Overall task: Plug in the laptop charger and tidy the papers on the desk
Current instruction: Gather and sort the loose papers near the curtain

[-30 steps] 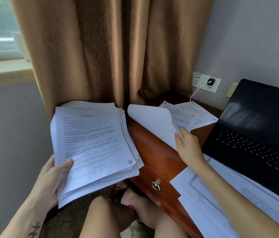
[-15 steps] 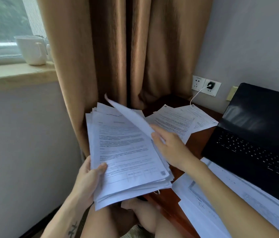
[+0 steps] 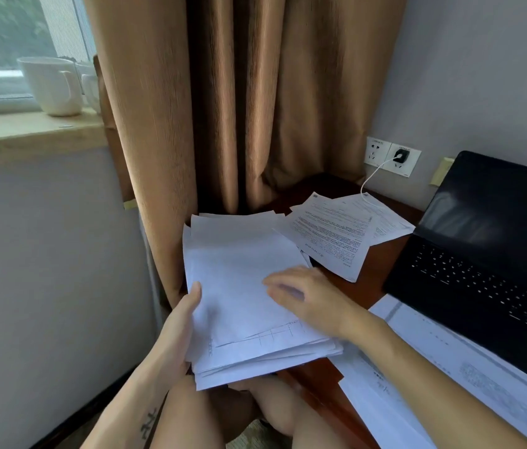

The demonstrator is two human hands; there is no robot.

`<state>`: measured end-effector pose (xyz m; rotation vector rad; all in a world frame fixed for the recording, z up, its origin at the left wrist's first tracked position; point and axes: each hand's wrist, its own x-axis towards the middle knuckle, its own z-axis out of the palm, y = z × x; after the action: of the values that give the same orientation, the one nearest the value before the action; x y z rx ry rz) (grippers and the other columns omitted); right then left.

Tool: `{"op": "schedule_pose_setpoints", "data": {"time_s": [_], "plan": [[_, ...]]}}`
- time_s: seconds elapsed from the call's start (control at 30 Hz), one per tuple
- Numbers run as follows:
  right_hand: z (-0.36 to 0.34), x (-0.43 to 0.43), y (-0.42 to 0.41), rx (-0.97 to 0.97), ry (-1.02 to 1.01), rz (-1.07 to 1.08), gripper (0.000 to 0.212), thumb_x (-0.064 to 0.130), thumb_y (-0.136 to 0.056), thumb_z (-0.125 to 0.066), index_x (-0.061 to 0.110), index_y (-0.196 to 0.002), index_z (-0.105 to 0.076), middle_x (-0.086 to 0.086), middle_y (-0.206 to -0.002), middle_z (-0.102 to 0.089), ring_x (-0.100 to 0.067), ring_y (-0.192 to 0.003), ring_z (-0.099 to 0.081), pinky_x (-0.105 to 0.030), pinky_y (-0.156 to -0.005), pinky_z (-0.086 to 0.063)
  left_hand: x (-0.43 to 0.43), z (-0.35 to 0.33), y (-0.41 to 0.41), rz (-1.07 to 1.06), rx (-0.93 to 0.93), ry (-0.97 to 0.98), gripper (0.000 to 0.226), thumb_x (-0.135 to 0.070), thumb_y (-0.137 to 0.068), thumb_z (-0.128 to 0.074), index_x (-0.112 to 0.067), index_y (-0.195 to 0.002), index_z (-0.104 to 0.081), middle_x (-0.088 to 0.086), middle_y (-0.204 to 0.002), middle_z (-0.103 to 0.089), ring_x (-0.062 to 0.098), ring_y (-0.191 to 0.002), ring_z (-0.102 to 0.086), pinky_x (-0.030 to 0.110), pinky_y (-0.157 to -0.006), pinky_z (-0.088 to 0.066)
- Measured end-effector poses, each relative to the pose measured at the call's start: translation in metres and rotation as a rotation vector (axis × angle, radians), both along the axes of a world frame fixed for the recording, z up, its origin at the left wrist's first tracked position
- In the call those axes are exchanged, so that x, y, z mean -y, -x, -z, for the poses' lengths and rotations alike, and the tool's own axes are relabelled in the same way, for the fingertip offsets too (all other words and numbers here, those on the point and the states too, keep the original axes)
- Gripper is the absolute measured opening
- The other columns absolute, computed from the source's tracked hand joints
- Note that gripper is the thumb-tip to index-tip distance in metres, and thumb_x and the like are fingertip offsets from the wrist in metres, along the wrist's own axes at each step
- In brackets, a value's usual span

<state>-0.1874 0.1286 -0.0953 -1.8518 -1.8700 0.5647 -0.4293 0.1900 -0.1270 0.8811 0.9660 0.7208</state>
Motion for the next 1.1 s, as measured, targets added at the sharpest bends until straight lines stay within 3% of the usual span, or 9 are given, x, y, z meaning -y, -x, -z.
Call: {"op": "schedule_pose_setpoints", "data": {"time_s": [0.1,0.2,0.33,0.47,0.6,0.8,0.9,1.0,1.1], "plan": [[0.007,-0.007,-0.014,0.267,0.004,0.163,0.056,0.058,-0.102,-0.042,0.037,-0.154,-0.036,0.012,-0.165,-0.021,-0.011,-0.153,-0.003,-0.042,-0.125,-0.004,-0.001,0.0,-0.002,0.029,-0.059,-0.06,0.027,-0.035,-0.104,-0.059,-0.028,-0.13,-0.065,-0.001,-0.123,-0.076,0.024,-0.108,-0.075,0.049,-0.102,-0.053],[0.018,-0.004,-0.019,0.239,0.189,0.146,0.069,0.067,-0.1,-0.033,0.043,-0.16,-0.009,0.009,-0.169,0.009,-0.012,-0.153,0.018,-0.043,-0.125,0.008,-0.001,0.002,-0.002,0.023,-0.097,-0.066,0.027,-0.026,-0.102,-0.064,-0.025,-0.129,-0.063,0.0,-0.12,-0.077,0.024,-0.103,-0.077,0.049,-0.097,-0.056],[0.026,0.008,-0.014,0.238,0.242,0.124,0.076,0.073,-0.097,-0.027,0.045,-0.158,0.009,0.008,-0.165,0.027,-0.008,-0.146,0.034,-0.042,-0.122,0.019,-0.001,0.005,-0.004,-0.003,-0.114,-0.06,0.022,-0.025,-0.103,-0.062,-0.024,-0.125,-0.064,0.0,-0.114,-0.079,0.025,-0.097,-0.078,0.049,-0.093,-0.058],[0.017,0.029,-0.007,0.169,0.27,0.101,0.08,0.068,-0.099,-0.037,0.04,-0.16,0.007,0.016,-0.16,0.03,-0.001,-0.132,0.041,-0.028,-0.114,0.019,-0.001,0.009,-0.006,-0.028,-0.101,-0.036,0.026,-0.025,-0.103,-0.063,-0.02,-0.129,-0.061,0.004,-0.115,-0.078,0.03,-0.099,-0.077,0.053,-0.093,-0.059],[0.018,0.044,-0.012,0.068,0.226,0.02,0.086,0.069,-0.091,-0.054,0.047,-0.159,-0.006,0.028,-0.162,0.024,0.008,-0.141,0.034,-0.033,-0.123,0.003,0.0,0.008,-0.008,-0.036,-0.119,-0.065,0.02,-0.019,-0.106,-0.057,-0.02,-0.125,-0.062,0.004,-0.112,-0.079,0.029,-0.096,-0.078,0.049,-0.088,-0.059],[0.016,0.047,-0.027,-0.01,0.032,0.081,0.06,0.052,-0.092,-0.066,0.045,-0.147,-0.044,0.035,-0.159,-0.014,0.014,-0.144,-0.009,-0.025,-0.121,-0.017,-0.002,0.012,-0.007,-0.055,-0.136,-0.047,0.024,-0.014,-0.105,-0.057,-0.021,-0.127,-0.062,0.004,-0.116,-0.078,0.031,-0.101,-0.076,0.055,-0.095,-0.057],[0.011,0.043,-0.029,0.09,0.026,0.097,0.054,0.051,-0.094,-0.064,0.046,-0.145,-0.046,0.035,-0.155,-0.022,0.013,-0.135,-0.02,-0.017,-0.114,-0.015,-0.002,0.01,-0.007,-0.038,-0.166,-0.044,0.029,-0.009,-0.1,-0.056,-0.022,-0.125,-0.063,0.003,-0.116,-0.078,0.032,-0.103,-0.076,0.055,-0.094,-0.058],[0.015,0.037,-0.03,0.006,-0.13,0.242,0.045,0.035,-0.096,-0.066,0.029,-0.14,-0.056,0.02,-0.136,-0.048,0.007,-0.115,-0.048,-0.018,-0.105,-0.039,-0.002,0.01,-0.005,-0.012,-0.199,-0.061,0.034,-0.005,-0.096,-0.057,-0.021,-0.126,-0.062,0.003,-0.117,-0.077,0.03,-0.101,-0.076,0.054,-0.093,-0.059],[0.019,0.031,-0.031,-0.123,-0.145,0.398,0.045,0.025,-0.092,-0.071,0.028,-0.135,-0.057,0.01,-0.114,-0.055,-0.004,-0.091,-0.057,-0.02,-0.087,-0.051,-0.001,0.008,-0.004,0.017,-0.229,-0.1,0.035,-0.003,-0.096,-0.058,-0.021,-0.126,-0.061,0.001,-0.113,-0.078,0.026,-0.096,-0.077,0.047,-0.086,-0.061]]}}
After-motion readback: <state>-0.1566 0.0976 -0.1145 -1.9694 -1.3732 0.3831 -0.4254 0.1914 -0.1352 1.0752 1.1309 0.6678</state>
